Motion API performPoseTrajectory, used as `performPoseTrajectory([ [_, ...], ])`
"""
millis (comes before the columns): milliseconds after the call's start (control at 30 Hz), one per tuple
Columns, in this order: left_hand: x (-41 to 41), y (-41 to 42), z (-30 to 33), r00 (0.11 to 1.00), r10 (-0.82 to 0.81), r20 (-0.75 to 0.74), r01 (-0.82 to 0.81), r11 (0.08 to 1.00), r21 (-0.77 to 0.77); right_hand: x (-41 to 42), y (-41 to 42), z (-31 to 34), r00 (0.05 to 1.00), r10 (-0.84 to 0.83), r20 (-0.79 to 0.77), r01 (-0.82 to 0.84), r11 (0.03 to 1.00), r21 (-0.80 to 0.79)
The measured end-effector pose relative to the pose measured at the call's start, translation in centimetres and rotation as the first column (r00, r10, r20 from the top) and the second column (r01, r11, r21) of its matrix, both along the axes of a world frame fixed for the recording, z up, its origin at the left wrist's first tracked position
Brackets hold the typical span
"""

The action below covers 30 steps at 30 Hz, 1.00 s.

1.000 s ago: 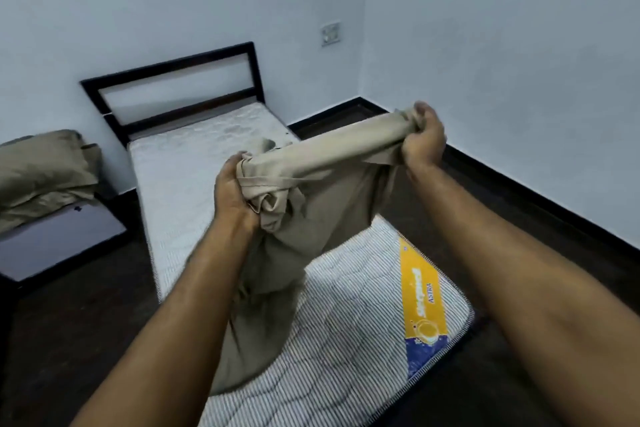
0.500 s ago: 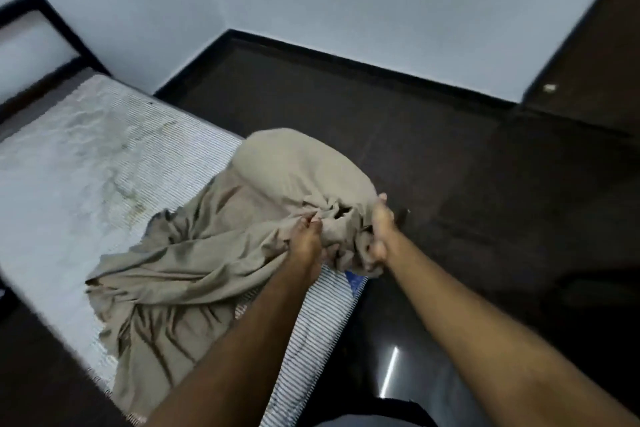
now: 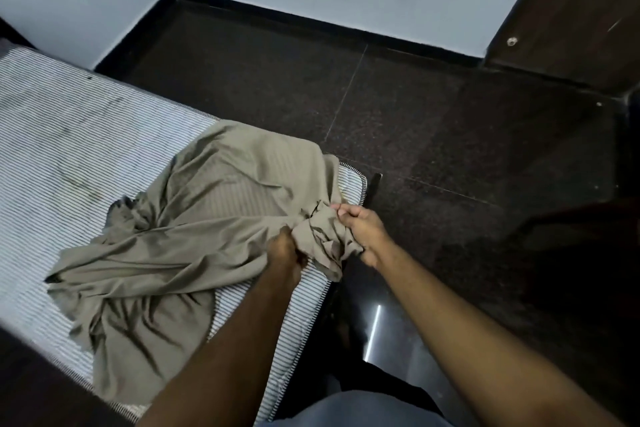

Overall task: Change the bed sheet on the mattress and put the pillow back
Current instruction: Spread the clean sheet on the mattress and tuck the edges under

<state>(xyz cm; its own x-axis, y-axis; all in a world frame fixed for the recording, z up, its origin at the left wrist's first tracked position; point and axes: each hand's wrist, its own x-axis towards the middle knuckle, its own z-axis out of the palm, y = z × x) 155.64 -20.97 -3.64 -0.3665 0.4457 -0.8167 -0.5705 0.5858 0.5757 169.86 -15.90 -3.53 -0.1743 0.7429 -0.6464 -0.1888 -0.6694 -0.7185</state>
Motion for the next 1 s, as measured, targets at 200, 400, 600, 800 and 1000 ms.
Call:
performPoseTrajectory([
  [200, 0.4, -3.5, -0.3, 0.986, -0.127, 0.106, 0.131, 0.991, -0.039, 0.2, 0.4, 0.9, 0.955, -0.060, 0.290, 0.002, 0.980, 0.197],
  [400, 0.5, -5.7, 0.1, 0.984, -0.056, 0.170, 0.025, 0.983, 0.181, 1.3, -2.0, 1.1, 0.134, -0.017, 0.991, -0.619, 0.780, 0.097],
  [600, 0.8, -8.5, 0.6, 0.937, -0.249, 0.246, 0.161, 0.930, 0.331, -3.2, -1.2, 1.1, 0.406, 0.404, 0.820, -0.855, 0.484, 0.185],
  [800, -0.4, -10.0, 0.2, 0.936, -0.296, 0.189, 0.235, 0.928, 0.289, -4.6, -0.6, 0.4, 0.151, 0.371, 0.916, -0.945, 0.327, 0.024],
  [1000, -2.3, -13.5, 0.2, 0.960, -0.278, -0.045, 0.278, 0.961, 0.001, -5.8, -4.3, 4.4, 0.220, 0.359, 0.907, -0.954, 0.275, 0.122],
])
